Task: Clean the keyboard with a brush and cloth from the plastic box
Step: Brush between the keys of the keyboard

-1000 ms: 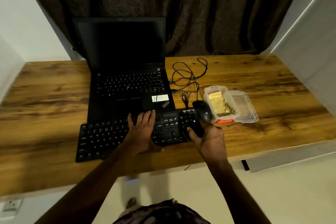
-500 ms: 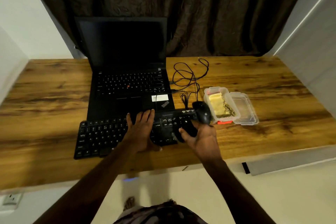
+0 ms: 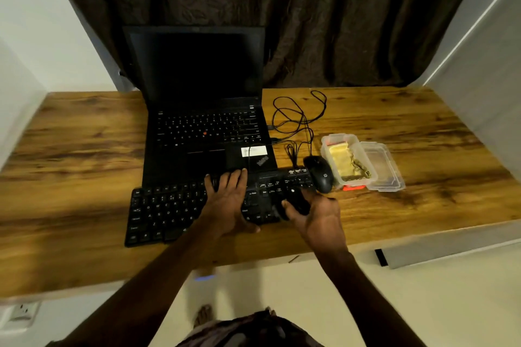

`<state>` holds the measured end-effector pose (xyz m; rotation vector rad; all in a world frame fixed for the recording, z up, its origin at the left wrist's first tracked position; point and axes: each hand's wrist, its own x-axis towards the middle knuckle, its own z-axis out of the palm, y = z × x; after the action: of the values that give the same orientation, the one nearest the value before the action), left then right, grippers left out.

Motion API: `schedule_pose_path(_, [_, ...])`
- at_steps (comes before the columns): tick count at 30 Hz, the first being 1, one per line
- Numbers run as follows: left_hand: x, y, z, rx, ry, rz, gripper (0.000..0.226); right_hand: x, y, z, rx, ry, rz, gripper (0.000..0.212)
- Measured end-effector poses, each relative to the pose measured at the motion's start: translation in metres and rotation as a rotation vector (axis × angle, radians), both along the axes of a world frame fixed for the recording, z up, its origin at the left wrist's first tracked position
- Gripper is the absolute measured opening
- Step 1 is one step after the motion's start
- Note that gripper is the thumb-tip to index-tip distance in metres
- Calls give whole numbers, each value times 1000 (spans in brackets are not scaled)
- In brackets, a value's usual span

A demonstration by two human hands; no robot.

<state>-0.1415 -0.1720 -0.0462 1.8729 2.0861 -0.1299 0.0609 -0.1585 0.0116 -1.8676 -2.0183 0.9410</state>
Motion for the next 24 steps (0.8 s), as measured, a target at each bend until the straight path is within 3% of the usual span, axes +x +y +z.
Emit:
schedule_pose_path(3, [0,0,1,-10,5,4,148,3,-3,3,32,-35,6,44])
schedule_pose_path(9, [0,4,2,-53,24,3,147,-16,-8,9,94,90,132,33])
schedule_pose_path(16, [-1,3,1,-40,13,-1,147,-20,6,15,187,78,215,44])
schedule_pose_path(24, [-2,5,4,-58,4,1,148,-2,11,12,38,8,236,50])
